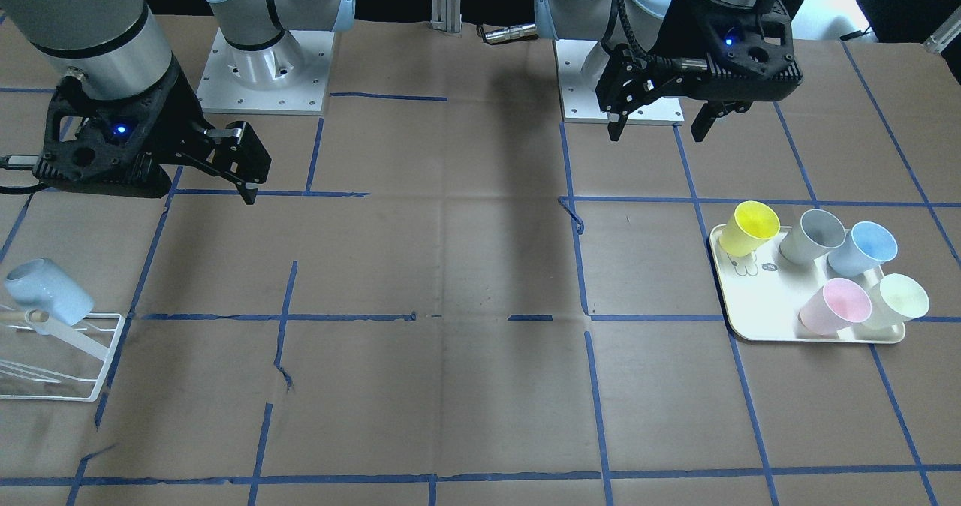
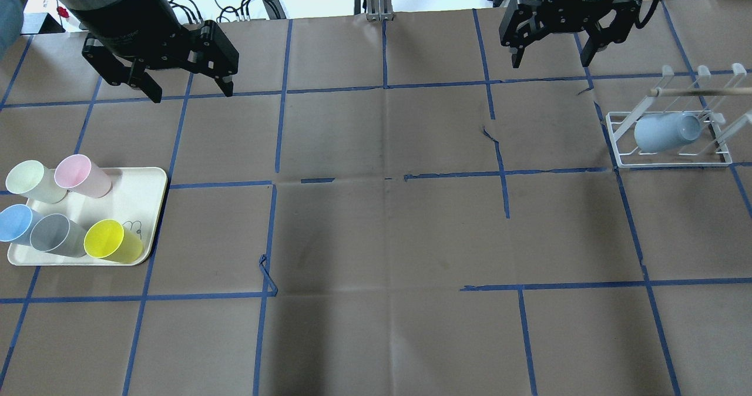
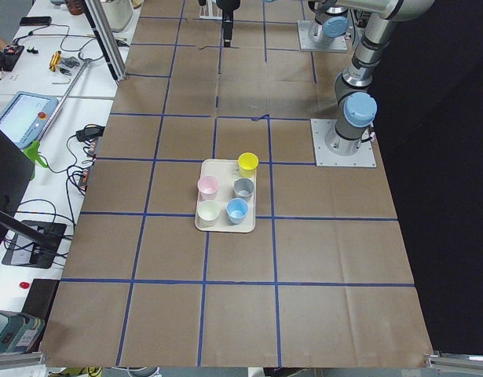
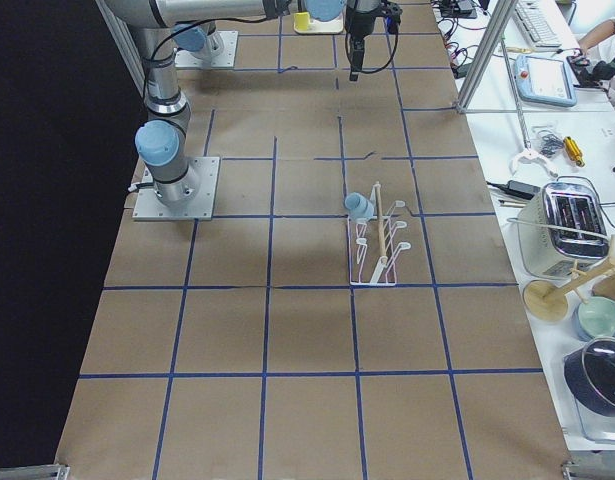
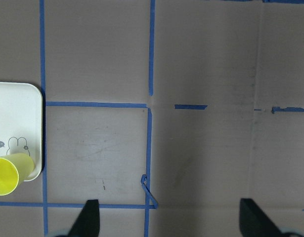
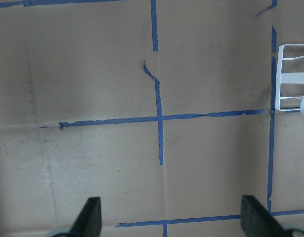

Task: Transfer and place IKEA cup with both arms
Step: 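Move the right gripper down to the light blue cup on the rack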

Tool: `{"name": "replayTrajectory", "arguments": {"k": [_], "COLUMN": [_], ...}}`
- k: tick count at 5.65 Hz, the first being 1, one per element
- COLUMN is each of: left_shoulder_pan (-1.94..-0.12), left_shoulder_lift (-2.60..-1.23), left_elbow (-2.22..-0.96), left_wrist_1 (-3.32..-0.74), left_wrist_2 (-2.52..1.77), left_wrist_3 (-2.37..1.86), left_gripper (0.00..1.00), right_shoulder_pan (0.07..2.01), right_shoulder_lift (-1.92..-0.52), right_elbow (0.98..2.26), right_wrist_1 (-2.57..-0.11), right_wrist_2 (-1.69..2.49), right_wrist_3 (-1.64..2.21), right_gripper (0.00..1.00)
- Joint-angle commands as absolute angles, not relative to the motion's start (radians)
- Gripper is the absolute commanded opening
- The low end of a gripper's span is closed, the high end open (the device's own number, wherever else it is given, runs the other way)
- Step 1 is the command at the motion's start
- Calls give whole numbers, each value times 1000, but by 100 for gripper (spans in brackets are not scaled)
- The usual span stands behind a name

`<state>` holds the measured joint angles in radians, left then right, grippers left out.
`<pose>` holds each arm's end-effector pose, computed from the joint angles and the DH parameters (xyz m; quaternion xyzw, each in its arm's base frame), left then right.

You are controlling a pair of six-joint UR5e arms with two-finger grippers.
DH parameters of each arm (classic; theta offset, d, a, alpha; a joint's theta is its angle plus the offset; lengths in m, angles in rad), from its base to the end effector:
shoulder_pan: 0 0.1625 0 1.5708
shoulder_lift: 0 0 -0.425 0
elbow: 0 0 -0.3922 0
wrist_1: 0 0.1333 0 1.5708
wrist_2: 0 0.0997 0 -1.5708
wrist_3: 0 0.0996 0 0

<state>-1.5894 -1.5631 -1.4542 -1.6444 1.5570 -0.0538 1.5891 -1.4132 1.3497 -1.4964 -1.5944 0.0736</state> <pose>-0.1438 -0.4879 0.5417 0.0174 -0.9995 0.0251 0.0078 0.1411 -0.5542 0.5065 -0.0276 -0.9995 -0.0049 0.0120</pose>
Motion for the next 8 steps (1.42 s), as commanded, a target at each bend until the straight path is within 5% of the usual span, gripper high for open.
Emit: {"name": "replayTrajectory", "arguments": {"k": [1, 4, 8], "left_shoulder_pan": [-1589, -1589, -1589], "left_shoulder_lift": [-1563, -1563, -1562], "left_elbow": [-1454, -1456, -1456], "left_wrist_1": [-1644, -1644, -1647], "left_wrist_2": [1557, 1557, 1560], "left_wrist_3": [-54, -54, -52], "left_gripper": [100, 100, 100], "right_shoulder_pan": [1588, 1540, 1108], "right_shoulder_lift": [-1411, -1405, -1376], "right_elbow": [1350, 1355, 1358], "right_wrist_1": [-1493, -1485, -1496], "right_wrist_2": [-1597, -1611, -1608], "right_wrist_3": [74, 42, -600], "right_gripper": [100, 100, 100]}}
